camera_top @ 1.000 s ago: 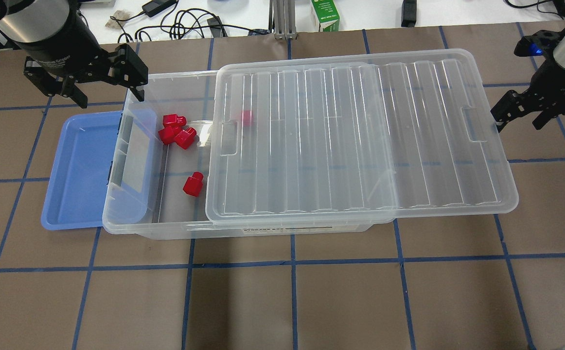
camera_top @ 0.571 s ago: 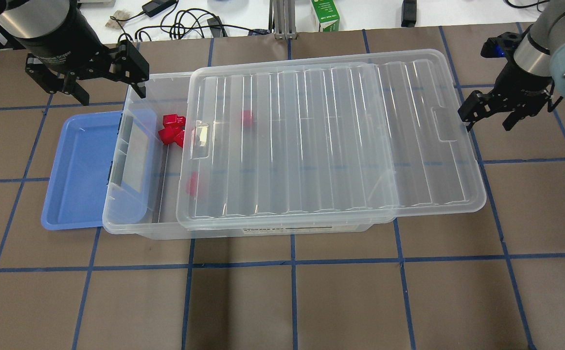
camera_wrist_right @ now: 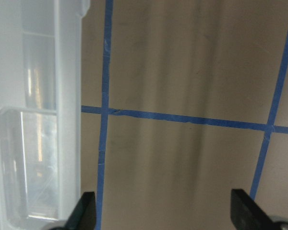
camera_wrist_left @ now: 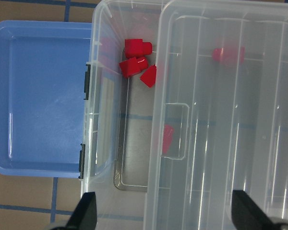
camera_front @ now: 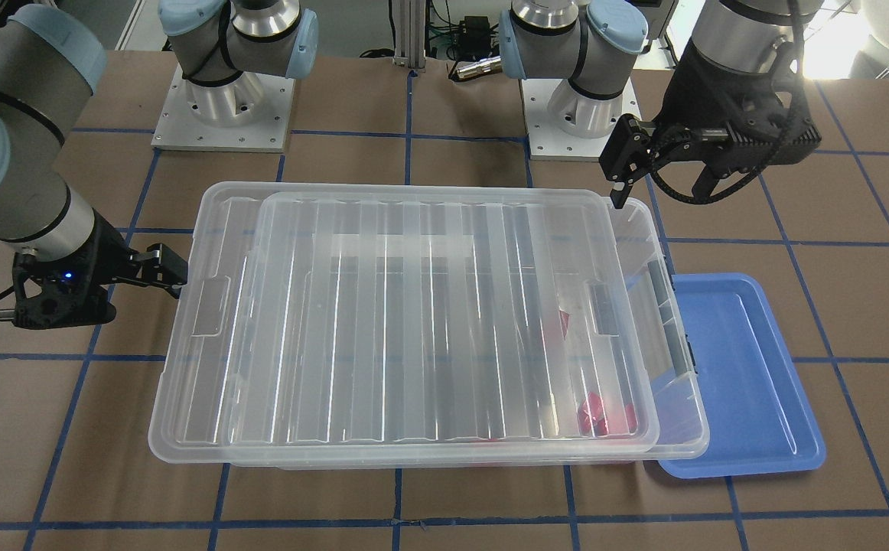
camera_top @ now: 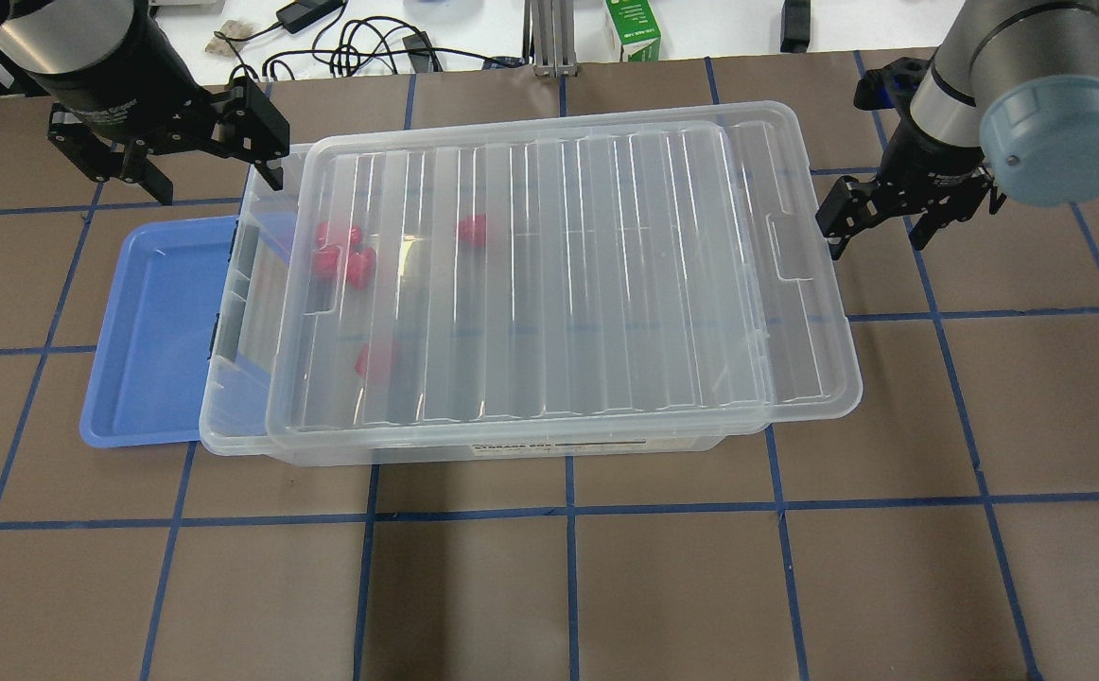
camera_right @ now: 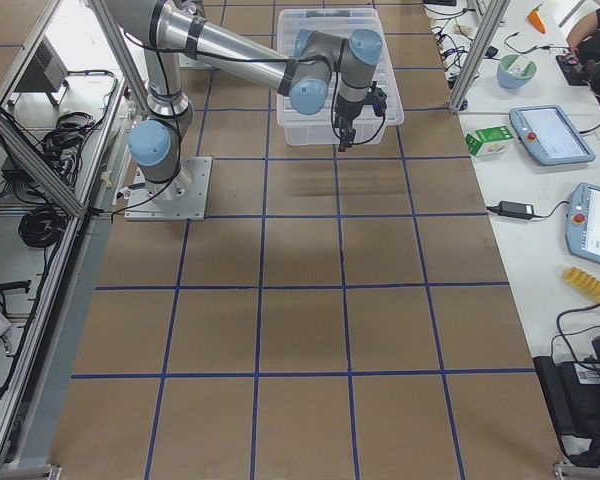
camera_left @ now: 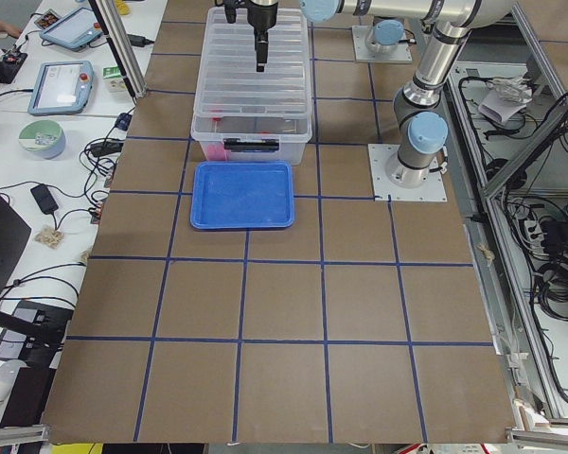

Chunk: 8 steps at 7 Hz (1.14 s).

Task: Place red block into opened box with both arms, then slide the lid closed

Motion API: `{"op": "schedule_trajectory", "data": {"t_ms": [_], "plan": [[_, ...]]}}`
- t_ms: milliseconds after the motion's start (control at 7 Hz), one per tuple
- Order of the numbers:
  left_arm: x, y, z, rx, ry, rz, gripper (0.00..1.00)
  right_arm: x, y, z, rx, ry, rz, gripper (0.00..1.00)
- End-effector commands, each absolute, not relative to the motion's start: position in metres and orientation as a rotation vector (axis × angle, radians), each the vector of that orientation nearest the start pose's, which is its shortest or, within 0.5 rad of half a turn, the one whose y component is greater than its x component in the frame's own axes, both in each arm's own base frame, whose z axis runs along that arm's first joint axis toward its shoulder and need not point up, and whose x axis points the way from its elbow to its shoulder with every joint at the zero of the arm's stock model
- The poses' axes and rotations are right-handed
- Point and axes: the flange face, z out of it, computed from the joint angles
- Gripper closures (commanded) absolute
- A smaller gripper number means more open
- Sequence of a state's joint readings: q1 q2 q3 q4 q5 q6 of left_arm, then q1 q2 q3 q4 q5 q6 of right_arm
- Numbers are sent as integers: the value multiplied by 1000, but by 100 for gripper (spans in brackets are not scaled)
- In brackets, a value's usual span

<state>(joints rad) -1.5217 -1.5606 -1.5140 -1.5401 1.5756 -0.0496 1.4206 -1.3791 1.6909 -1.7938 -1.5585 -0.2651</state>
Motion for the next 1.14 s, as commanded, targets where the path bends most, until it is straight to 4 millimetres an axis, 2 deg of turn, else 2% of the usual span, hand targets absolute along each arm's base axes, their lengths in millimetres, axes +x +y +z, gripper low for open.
{"op": "schedule_trajectory", "data": {"t_ms": [0, 286, 429, 571, 714, 1000], "plan": [[-108, -502, 524, -154, 3130, -152, 0, 83, -554, 353, -188, 3108, 129, 0], [-110, -502, 520, -147, 3125, -139, 0, 84, -554, 353, -193, 3108, 127, 0], [-111, -503, 519, -147, 3131, -137, 0, 84, -558, 361, -193, 3112, 97, 0], [-111, -503, 519, -147, 3131, -137, 0, 83, -559, 382, -197, 3125, 49, 0], [-111, -503, 520, -147, 3131, -140, 0, 83, -548, 415, -195, 3135, -12, 0], [-111, -502, 519, -147, 3131, -137, 0, 93, -504, 482, -177, 3140, -202, 0]]}}
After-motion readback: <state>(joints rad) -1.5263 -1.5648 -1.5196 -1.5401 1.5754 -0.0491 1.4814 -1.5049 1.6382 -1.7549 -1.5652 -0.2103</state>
